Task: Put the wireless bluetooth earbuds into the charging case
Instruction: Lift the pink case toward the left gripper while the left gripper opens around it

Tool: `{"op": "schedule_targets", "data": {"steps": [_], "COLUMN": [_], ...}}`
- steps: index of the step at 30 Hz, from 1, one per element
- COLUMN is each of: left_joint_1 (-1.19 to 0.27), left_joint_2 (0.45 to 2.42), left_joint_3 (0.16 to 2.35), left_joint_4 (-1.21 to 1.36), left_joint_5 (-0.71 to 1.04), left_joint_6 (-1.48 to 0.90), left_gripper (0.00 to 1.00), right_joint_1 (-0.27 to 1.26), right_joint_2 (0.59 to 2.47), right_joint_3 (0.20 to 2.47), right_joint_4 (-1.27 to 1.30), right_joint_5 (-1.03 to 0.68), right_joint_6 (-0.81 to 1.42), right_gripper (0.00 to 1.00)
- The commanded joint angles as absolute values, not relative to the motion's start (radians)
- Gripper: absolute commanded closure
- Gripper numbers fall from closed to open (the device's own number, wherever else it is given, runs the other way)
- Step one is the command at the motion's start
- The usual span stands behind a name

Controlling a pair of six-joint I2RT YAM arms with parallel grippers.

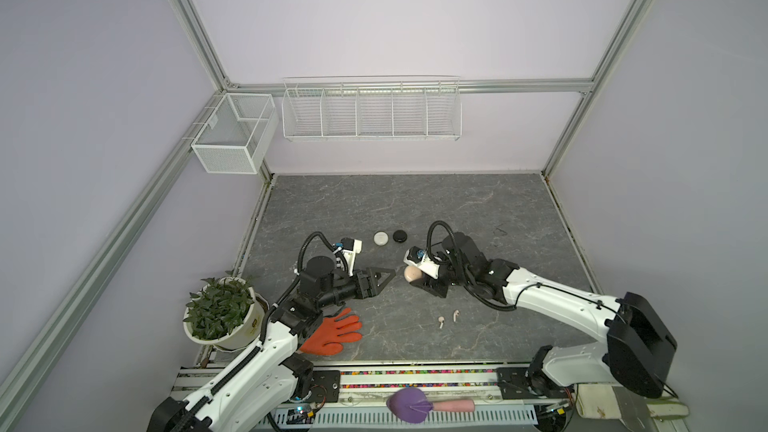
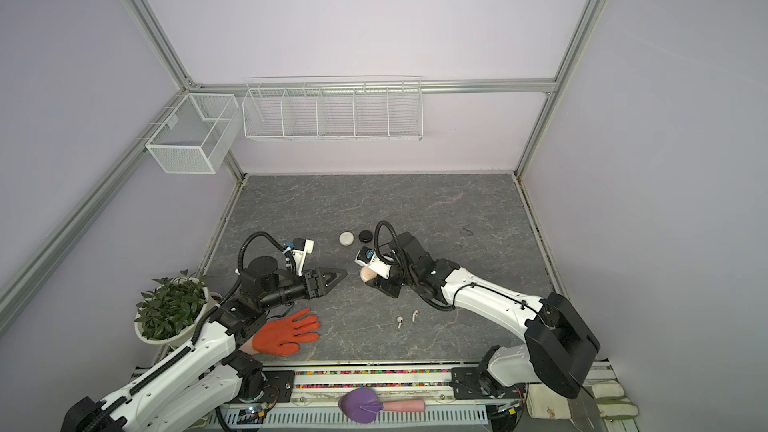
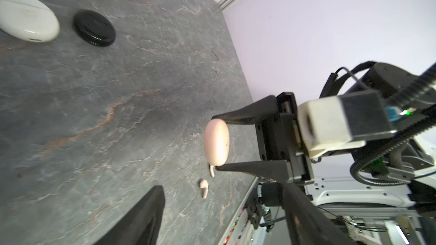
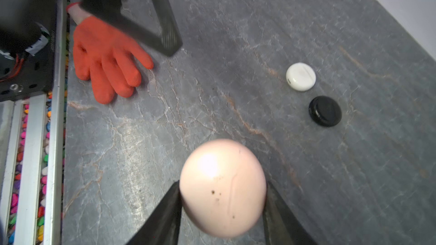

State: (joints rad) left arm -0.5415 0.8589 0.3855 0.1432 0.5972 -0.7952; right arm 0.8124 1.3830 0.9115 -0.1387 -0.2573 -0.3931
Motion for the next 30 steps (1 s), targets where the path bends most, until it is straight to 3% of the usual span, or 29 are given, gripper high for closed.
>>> {"op": "schedule_targets", "data": {"steps": [1,11,17,22,30], "left_joint_1": [-0.538,-0.533,-0.522,-0.52,-0.52], "left_joint_2": [0.904,0.904,0.855,0.93,0.963], "left_joint_3": [0.367,0.438,0.413,0.415,0.411], "left_joint_4": [0.313,0.312,0.324,0.42,0.46], "left_joint_5": [0.681,0.722,0.607,0.633,0.628], "left_joint_6": [-0.864,-0.81,-0.743,-0.765,-0.778], "left_gripper": [0.23,0.25,0.34,0.38,0.61], "right_joint_1": [0.806,0.799,0.798,0.799,0.798], "right_joint_2": [1.408,1.5,1.536,1.552,1.553], "right_joint_3": [1.024,1.187,1.215,1.234,1.236], "right_joint_4": [-0.192,-0.275,-0.302,-0.301,-0.291], "right_joint_5": [-0.382,-0.338,-0.37,-0.379,-0.395], "right_joint_6": [-0.552,-0.704,-0.712,-0.717,-0.719], "right_gripper": [0.74,0.78,0.79,0.8,0.8]}}
